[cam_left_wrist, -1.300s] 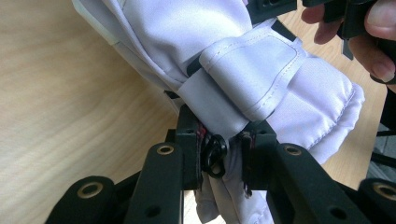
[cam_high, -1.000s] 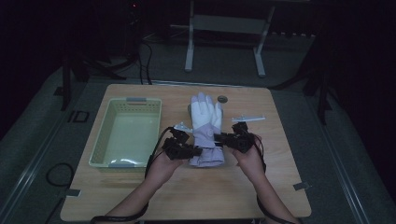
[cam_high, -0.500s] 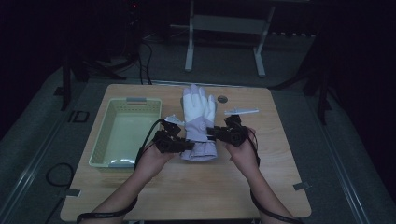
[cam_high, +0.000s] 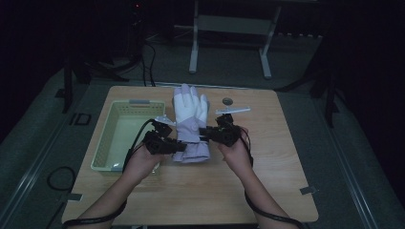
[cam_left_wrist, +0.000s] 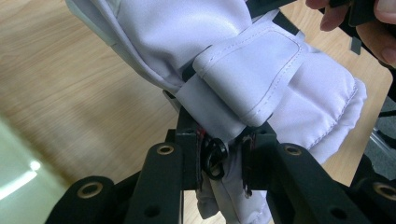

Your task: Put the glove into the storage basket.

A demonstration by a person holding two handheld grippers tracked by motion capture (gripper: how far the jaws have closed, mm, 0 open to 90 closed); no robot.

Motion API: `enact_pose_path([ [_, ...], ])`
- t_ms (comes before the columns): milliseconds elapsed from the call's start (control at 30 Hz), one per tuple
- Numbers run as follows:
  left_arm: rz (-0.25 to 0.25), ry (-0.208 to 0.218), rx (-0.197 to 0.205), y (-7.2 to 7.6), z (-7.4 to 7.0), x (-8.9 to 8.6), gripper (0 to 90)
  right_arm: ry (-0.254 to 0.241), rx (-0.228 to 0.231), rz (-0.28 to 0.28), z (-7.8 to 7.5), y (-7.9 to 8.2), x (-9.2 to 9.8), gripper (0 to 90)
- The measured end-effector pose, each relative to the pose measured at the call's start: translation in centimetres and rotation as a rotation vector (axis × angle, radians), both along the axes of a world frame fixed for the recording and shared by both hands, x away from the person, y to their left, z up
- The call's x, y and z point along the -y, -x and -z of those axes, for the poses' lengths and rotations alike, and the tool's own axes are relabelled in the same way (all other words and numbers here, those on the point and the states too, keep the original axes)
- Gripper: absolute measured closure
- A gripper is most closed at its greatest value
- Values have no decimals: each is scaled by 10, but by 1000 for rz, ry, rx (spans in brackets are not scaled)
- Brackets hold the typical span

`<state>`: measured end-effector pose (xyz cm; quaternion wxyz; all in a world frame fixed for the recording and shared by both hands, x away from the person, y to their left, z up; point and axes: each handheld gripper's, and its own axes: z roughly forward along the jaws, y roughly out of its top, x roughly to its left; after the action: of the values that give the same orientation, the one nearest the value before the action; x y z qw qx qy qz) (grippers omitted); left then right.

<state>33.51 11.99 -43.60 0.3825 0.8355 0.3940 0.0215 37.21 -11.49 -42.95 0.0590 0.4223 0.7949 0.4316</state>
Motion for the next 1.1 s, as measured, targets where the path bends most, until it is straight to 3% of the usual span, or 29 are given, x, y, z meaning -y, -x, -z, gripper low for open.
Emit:
enact_pose_path([
  [467,-44,-30,-13,5,-5,-46,733,-3,-3,-40,-1,-5,-47,791],
  [1100,-111,-63,-28,16,-12,-117,732,-15,3,-114,-2,-7,-126,790],
])
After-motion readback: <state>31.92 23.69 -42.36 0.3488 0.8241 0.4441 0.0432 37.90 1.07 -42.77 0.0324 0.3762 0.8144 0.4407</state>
